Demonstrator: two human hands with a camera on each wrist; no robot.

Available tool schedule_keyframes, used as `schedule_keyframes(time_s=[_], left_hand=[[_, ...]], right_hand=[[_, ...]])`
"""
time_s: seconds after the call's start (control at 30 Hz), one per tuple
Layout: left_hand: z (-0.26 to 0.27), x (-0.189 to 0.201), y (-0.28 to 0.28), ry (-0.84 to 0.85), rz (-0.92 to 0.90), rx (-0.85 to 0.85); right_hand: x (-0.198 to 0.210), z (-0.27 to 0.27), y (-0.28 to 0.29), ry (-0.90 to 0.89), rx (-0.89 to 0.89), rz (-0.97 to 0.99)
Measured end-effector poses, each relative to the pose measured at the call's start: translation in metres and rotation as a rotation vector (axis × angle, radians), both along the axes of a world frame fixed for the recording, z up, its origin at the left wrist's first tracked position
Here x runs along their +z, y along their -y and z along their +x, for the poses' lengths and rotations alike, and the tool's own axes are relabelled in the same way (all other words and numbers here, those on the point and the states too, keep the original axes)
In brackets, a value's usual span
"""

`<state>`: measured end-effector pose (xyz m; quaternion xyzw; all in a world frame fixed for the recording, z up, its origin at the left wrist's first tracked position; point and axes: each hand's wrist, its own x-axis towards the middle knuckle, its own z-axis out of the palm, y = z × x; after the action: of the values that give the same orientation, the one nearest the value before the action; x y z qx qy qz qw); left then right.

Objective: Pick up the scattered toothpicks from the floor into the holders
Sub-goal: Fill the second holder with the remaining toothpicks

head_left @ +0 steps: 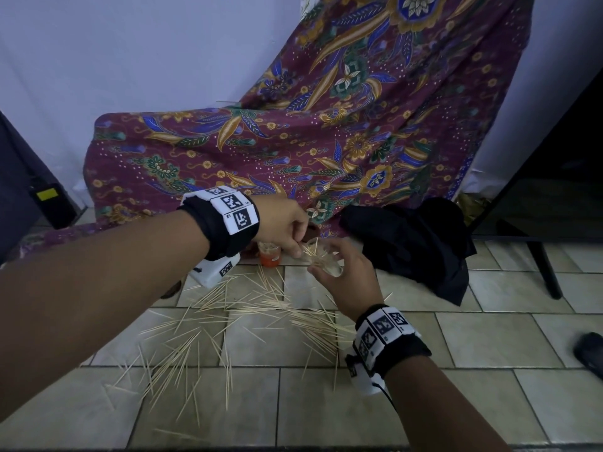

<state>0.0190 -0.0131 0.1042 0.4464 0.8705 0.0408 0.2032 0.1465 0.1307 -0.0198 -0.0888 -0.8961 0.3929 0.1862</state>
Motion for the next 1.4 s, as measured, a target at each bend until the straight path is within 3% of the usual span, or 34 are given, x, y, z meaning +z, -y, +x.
schedule_keyframes(time_s=[0.43,0.6,0.97,1.13,1.23,1.4], left_hand=[[0.001,-0.011,-0.007,0.077,0.320,-0.046],[0.007,-0.015,-0.014,0.037,0.327,-0.135],[0.000,-0.011,-0.016,-0.026,0.371,-0.072],[0.004,-0.011,-0.012,-0.049,0.317,-0.185],[0.000,-0.013,-0.009,-0.083,0.362,-0.132],[0.001,-0.033,-0.002,-0.146,0.241,-0.102]], right_hand=[[0.003,-0.001,-0.001,0.020,-0.018,-0.010],[0.006,-0.004,-0.001,0.030,-0.018,-0.003],[0.006,-0.001,-0.006,-0.002,-0.028,-0.003],[0.005,0.000,-0.010,0.020,-0.051,-0.006],[0.005,0.005,-0.014,0.011,-0.060,-0.033],[0.009,0.019,-0.028,0.008,-0.092,-0.040]])
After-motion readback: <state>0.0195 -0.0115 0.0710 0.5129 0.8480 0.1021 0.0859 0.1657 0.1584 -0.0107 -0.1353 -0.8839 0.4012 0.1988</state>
